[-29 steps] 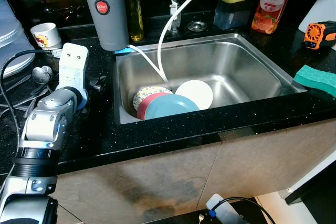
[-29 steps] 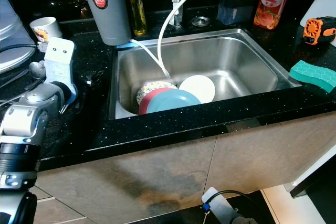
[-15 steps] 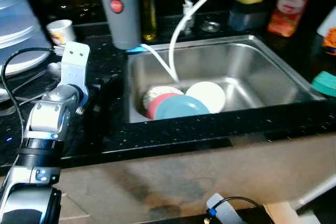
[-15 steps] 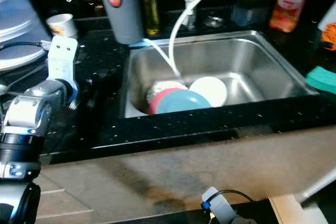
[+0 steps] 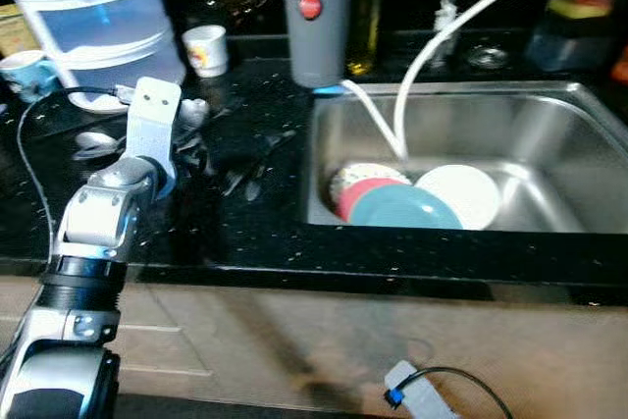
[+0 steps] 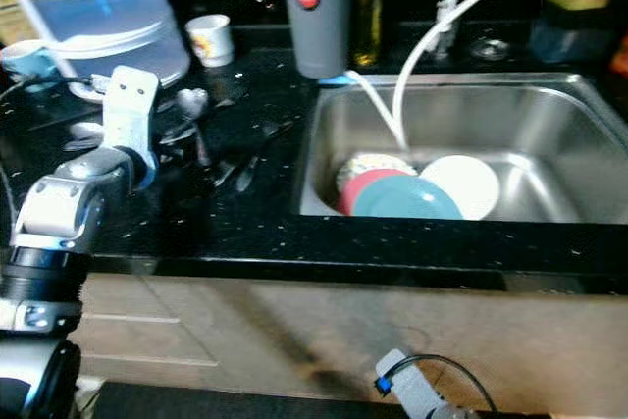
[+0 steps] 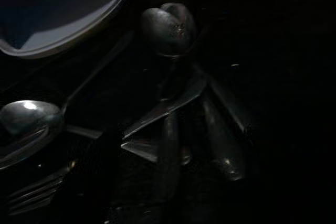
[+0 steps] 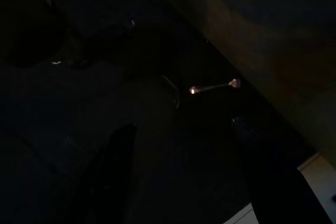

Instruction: Kitchen organization

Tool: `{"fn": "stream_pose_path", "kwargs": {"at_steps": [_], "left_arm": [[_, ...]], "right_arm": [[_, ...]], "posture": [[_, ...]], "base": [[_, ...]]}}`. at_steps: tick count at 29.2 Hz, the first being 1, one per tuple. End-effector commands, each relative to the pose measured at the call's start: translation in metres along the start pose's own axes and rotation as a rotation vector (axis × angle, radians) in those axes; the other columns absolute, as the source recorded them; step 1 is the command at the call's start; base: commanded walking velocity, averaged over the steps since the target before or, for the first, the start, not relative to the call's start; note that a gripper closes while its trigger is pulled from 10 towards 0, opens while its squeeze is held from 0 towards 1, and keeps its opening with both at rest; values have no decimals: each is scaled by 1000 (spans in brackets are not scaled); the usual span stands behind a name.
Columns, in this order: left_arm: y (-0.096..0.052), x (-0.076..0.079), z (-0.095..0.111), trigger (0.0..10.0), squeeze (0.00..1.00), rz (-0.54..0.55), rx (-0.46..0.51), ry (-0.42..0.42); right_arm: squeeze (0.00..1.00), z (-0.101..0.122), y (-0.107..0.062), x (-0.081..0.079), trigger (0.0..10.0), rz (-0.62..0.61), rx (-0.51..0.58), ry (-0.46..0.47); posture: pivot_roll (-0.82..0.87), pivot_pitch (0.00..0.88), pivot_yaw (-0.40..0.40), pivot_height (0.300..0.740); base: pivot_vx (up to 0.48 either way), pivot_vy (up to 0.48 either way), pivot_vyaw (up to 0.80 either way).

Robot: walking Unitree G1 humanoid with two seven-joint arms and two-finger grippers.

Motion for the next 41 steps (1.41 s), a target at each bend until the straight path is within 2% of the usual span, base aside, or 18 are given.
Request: {"fn": "stream_pose_path", "kwargs": {"at_steps": [1,5,7,8,10,11,14,18,20,21,22,25,27,31,37,40,41], "left_arm": [[1,9,8,10000,0,-35,33,17],[3,17,16,10000,0,-84,78,33],[4,30,28,10000,0,-159,142,33],[4,30,28,10000,0,-159,142,33],[5,41,37,10000,0,-220,190,31],[5,41,37,10000,0,-220,190,31],[8,58,43,10000,0,-296,217,12],[11,65,41,10000,0,-316,202,17],[16,80,31,10000,0,-383,156,-8],[16,80,31,10000,0,-383,156,-8],[18,90,23,10000,0,-416,128,-6],[20,94,18,10000,0,-428,111,-7],[25,97,9,10000,0,-432,60,0],[27,99,6,10000,0,-451,42,-9],[30,95,1,10000,0,-436,-5,2],[31,94,-3,10000,0,-438,-39,-22],[32,91,-8,10000,0,-428,-86,-45]], "right_arm": [[0,-3,1,-4,10000,-1,-9,19],[0,-3,1,-4,10000,0,-10,15],[0,-3,1,-4,10000,0,-10,13],[0,-3,1,-4,10000,0,-10,13],[0,-3,1,-3,10000,-1,-10,12],[0,-3,1,-3,10000,-1,-10,12],[0,-3,1,-3,10000,-4,-9,11],[0,-3,1,-3,10000,-6,-8,11],[0,-3,1,-3,10000,-9,-8,12],[0,-3,1,-3,10000,-9,-8,12],[0,-3,1,-3,10000,-8,-7,11],[0,-3,1,-3,10000,-9,-7,12],[0,-3,1,-3,10000,-10,-6,12],[0,-3,1,-3,10000,-11,-5,12],[0,-4,0,-3,10000,-12,-5,12],[0,-4,0,-3,10000,-14,-6,11],[0,-4,0,-2,10000,-18,-6,9]], "posture": [[40,0,66,740],[38,0,62,740],[37,0,61,740],[37,0,61,740],[37,0,62,740],[37,0,62,740],[29,0,62,740],[24,0,63,740],[23,0,63,740],[23,0,63,740],[20,0,63,740],[19,0,64,740],[15,0,66,740],[15,0,66,740],[13,0,69,740],[13,0,69,740],[10,0,72,740]], "base": [[0,0,0],[0,0,0],[0,0,0],[0,0,0],[0,0,0],[0,0,0],[0,0,0],[0,0,0],[0,0,0],[0,0,0],[0,0,0],[0,0,0],[0,0,0],[0,0,0],[0,0,0],[0,0,0],[0,0,0]]}}
Point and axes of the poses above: a point about 5 cm out from each wrist's last joint towards the gripper, its own y axis pointing out of the wrist towards the gripper, its own z axis along the axis of the wrist's last joint, x = y × z, the point moved 3 cm from there along y, pointing out of the wrist towards the gripper, and after that the axes turned 4 degrees about -y, right-handed, at the moved point
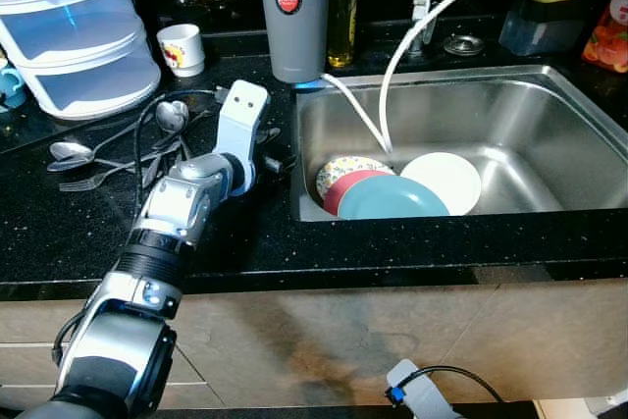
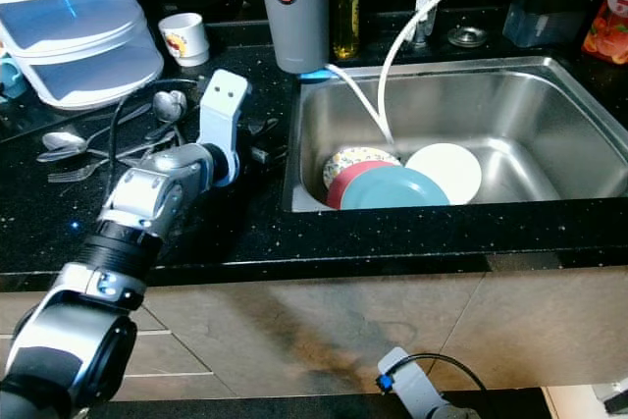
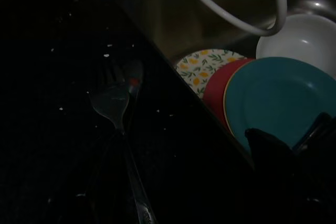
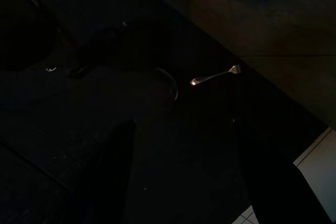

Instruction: Kitchen organization

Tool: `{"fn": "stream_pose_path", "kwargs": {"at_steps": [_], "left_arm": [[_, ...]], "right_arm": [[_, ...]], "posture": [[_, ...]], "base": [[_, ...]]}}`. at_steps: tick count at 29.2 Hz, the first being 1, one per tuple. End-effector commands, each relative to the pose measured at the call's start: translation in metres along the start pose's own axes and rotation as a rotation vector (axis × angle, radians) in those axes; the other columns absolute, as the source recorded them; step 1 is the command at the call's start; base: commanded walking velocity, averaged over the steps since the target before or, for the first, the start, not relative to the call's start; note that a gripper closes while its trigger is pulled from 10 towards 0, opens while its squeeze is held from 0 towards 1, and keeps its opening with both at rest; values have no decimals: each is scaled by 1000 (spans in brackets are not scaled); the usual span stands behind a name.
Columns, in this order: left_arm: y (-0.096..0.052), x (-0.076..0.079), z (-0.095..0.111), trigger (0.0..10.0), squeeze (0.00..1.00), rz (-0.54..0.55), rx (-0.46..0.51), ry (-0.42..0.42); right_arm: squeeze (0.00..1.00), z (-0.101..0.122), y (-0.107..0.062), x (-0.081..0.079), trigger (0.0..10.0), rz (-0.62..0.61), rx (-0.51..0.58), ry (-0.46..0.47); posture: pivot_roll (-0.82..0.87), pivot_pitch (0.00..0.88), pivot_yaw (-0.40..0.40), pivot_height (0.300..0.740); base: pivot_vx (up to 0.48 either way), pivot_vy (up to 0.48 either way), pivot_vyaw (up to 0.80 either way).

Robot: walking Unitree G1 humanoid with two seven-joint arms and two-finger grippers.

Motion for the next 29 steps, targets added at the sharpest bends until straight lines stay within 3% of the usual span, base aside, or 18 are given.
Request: {"fn": "stream_pose_path", "kwargs": {"at_steps": [1,7,19,29], "left_arm": [[-1,-9,-15,10000,0,24,-89,-53],[-4,-11,-27,10000,0,18,-173,-119],[-12,-26,-25,10000,0,131,-169,-150],[-15,-27,-42,10000,0,129,-225,-203]], "right_arm": [[0,-1,1,-3,10000,3,-1,3],[0,-1,1,-3,10000,-1,0,2],[0,-1,1,-3,10000,-4,-1,-2],[0,-1,1,-2,10000,-9,-1,-6]], "posture": [[10,0,72,740],[14,0,72,740],[16,0,70,740],[17,0,69,740]], "base": [[0,0,0],[0,0,0],[0,0,0],[0,0,0]]}}
Point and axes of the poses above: a point about 5 cm out from each wrist's last joint towards the gripper, its own y axis pointing out of the wrist towards the gripper, its own z axis along the axis of the wrist's last joint, x = y × z, the point moved 3 cm from there along y, pointing out of the wrist towards the gripper, and after that the axes turned 4 degrees about -y, right-handed, at the moved point
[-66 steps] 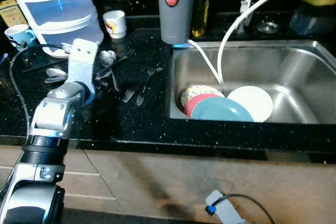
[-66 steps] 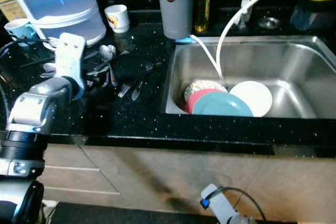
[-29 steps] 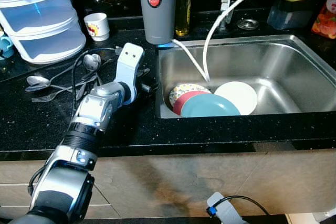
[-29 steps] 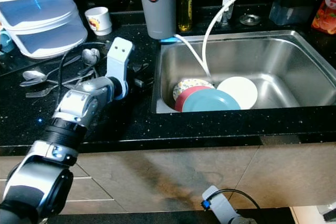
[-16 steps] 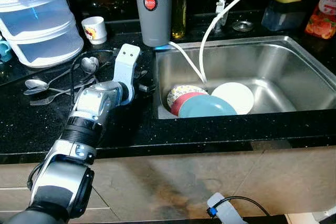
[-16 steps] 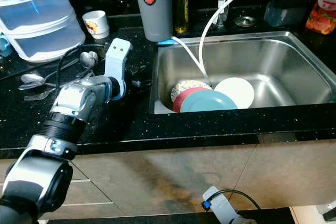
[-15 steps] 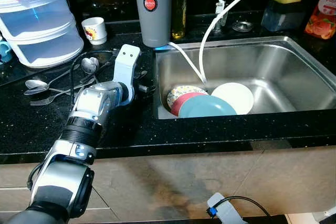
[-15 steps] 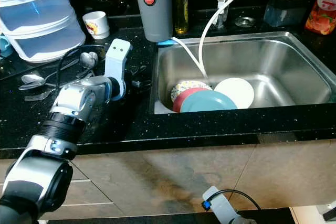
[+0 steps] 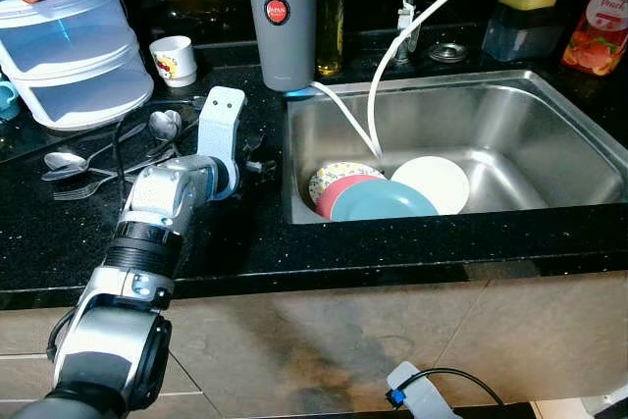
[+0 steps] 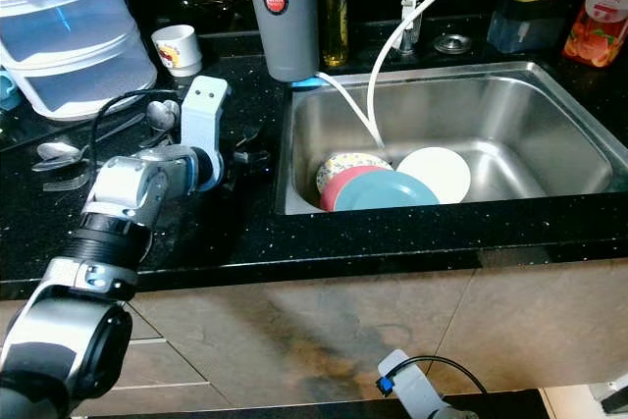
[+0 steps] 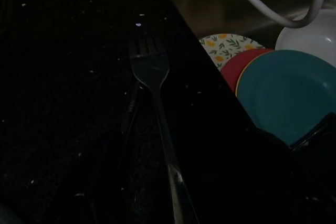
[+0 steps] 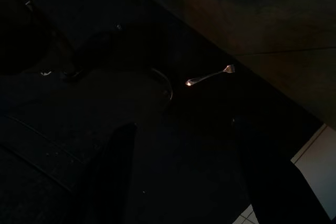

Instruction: Kitchen organization

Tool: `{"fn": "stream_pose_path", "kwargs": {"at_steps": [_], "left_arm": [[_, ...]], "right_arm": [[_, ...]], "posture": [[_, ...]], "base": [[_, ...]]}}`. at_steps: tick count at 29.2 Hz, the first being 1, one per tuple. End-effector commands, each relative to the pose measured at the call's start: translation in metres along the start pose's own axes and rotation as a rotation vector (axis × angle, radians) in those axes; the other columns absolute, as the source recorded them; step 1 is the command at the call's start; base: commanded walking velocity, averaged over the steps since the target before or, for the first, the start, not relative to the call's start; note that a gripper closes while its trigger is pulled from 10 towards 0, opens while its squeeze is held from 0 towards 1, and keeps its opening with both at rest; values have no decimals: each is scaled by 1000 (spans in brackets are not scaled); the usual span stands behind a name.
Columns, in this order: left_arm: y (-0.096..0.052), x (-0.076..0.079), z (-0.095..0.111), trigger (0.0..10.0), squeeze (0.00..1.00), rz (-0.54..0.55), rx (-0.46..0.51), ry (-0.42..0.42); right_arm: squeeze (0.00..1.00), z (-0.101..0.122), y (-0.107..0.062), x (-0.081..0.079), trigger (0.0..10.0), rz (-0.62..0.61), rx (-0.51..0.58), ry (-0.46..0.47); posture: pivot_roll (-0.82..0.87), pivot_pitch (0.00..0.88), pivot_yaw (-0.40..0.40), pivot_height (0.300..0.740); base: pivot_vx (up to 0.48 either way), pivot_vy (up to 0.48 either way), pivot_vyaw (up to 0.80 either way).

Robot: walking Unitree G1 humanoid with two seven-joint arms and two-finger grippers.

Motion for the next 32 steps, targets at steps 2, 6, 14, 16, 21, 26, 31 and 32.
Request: {"fn": "stream_pose_path", "kwargs": {"at_steps": [2,6,14,16,21,26,31,32], "left_arm": [[2,-12,-31,9216,0,22,-117,-54],[2,-11,-34,0,0,13,-132,-55],[1,-14,-37,0,0,16,-145,-64],[0,-16,-37,0,0,19,-146,-67],[0,-19,-41,0,0,25,-159,-66],[-1,-19,-39,0,0,19,-153,-64],[-8,2,10,0,0,-122,95,-74],[-8,2,10,0,0,-122,95,-74]], "right_arm": [[0,1,1,-2,10000,1,2,-7],[0,0,1,-1,10000,-6,0,-13],[0,0,1,-1,10000,-14,-2,-18],[0,0,1,-1,10000,-16,-3,-19],[0,0,1,-1,10000,-21,-4,-23],[0,0,1,0,10000,-27,-4,-23],[0,0,1,0,10000,-34,-6,-29],[0,0,1,0,10000,-34,-6,-29]], "posture": [[17,0,69,740],[17,0,69,740],[16,0,70,740],[15,0,70,740],[16,0,71,740],[16,0,72,740],[17,0,71,740],[17,0,71,740]], "base": [[0,0,0],[0,0,0],[0,0,0],[0,0,0],[0,0,0],[0,0,0],[0,0,0],[0,0,0]]}}
Point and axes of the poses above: a point about 5 cm out from each wrist's last joint towards the gripper, its own y axis pointing out of the wrist towards the gripper, its own z axis along the axis of the wrist's last joint, x = y × z, the point moved 3 cm from there along y, pointing out of the wrist towards the gripper, and after that the axes turned 4 degrees about -y, right-handed, at the moved point
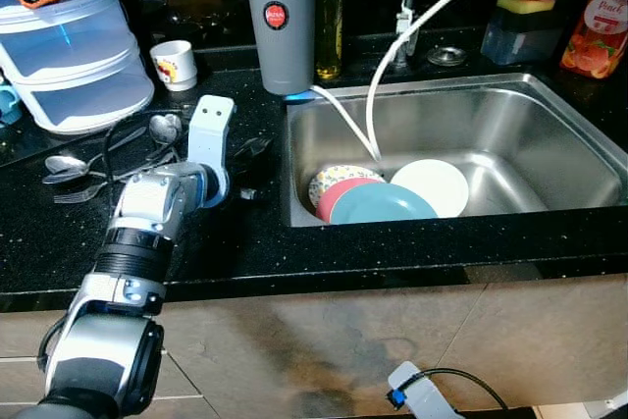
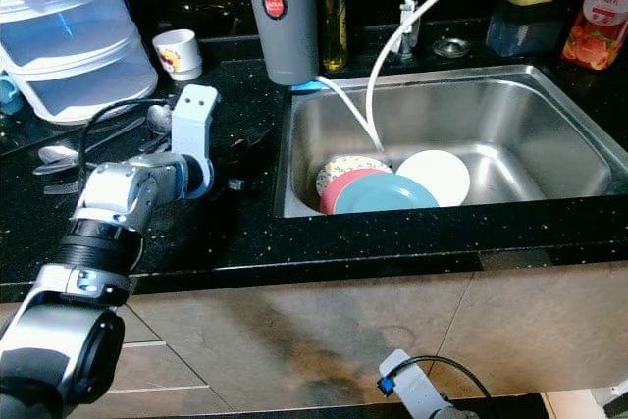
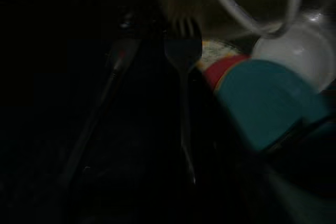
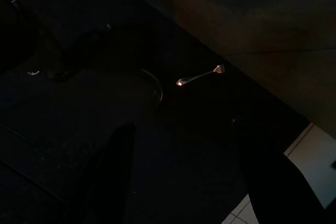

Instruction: Kitchen organization

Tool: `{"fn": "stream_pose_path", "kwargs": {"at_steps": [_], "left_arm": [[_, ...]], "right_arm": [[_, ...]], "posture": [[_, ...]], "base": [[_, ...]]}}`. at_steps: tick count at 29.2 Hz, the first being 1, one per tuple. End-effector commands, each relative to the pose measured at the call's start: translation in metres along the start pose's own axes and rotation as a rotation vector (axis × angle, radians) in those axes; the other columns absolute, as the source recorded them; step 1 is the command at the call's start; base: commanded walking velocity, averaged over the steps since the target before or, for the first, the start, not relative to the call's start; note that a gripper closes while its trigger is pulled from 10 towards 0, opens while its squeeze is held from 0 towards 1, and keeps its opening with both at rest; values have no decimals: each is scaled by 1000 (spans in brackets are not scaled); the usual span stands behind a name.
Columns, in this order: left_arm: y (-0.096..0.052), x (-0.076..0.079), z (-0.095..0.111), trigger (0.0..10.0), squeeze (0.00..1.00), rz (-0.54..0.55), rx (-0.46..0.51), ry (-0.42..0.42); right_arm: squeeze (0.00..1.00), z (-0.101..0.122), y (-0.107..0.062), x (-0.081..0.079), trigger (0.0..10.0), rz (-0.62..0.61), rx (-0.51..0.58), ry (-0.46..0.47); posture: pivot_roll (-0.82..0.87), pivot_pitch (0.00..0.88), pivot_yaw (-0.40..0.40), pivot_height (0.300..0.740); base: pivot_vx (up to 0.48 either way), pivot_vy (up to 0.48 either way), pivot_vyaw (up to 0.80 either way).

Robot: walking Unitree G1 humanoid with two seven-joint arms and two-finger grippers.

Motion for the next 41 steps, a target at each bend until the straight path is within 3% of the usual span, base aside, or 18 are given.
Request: {"fn": "stream_pose_path", "kwargs": {"at_steps": [1,2,7,11,12,16,17,19,24,25,27,28,33,36,41], "left_arm": [[-5,7,21,0,0,-50,102,-17],[-14,18,45,0,0,-126,221,-45],[-24,30,65,0,0,-220,331,-64],[-38,54,78,0,0,-418,427,-117],[-38,54,78,0,0,-418,427,-117],[-57,81,84,0,0,-692,472,-215],[-57,81,84,0,0,-692,472,-215],[-65,92,85,0,0,-796,489,-234],[-72,106,85,0,0,-869,510,-220],[-73,110,84,4392,0,-876,512,-211],[-73,110,84,4392,0,-876,512,-211],[-74,112,83,10000,0,-878,516,-204],[-74,112,81,10000,0,-877,512,-180],[-81,116,84,10000,0,-907,519,-131],[-88,117,84,10000,0,-936,528,-117]], "right_arm": [[0,1,1,-3,10000,7,2,-15],[0,1,1,-3,10000,6,1,-17],[0,1,1,-2,10000,5,1,-20],[0,1,1,-1,10000,3,-1,-24],[0,1,1,-1,10000,3,-1,-24],[0,0,0,-1,10000,2,-3,-28],[0,0,0,-1,10000,2,-3,-28],[0,-1,0,0,10000,-1,-6,-30],[0,-3,-1,2,10000,-2,-13,-40],[0,-4,-1,2,10000,-2,-17,-43],[0,-4,-1,2,10000,-2,-17,-43],[0,-5,-1,3,10000,-2,-19,-44],[0,-6,-1,2,10000,-1,-25,-33],[0,-5,-1,1,10000,-1,-25,-28],[0,-5,-1,0,10000,1,-27,-25]], "posture": [[17,0,71,740],[18,0,71,740],[20,0,69,740],[19,0,64,740],[19,0,64,740],[9,0,60,740],[9,0,60,740],[0,0,53,740],[-32,0,37,740],[-46,0,26,740],[-46,0,26,740],[-58,0,30,740],[-59,0,44,740],[-58,0,48,740],[-59,0,50,740]], "base": [[0,0,0],[0,0,0],[0,0,0],[0,0,0],[0,0,0],[0,0,0],[0,0,0],[0,0,0],[0,0,0],[0,0,0],[0,0,0],[0,0,0],[0,0,0],[0,0,0],[0,0,0]]}}
Point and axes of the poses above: a point about 5 cm out from each wrist's last joint towards the gripper, its own y axis pointing out of the wrist towards the gripper, its own z axis along the axis of the wrist's last joint, x = y × z, the point moved 3 cm from there along y, pointing out of the wrist towards the gripper, and after that the axes turned 4 degrees about -y, right-handed, at the moved point
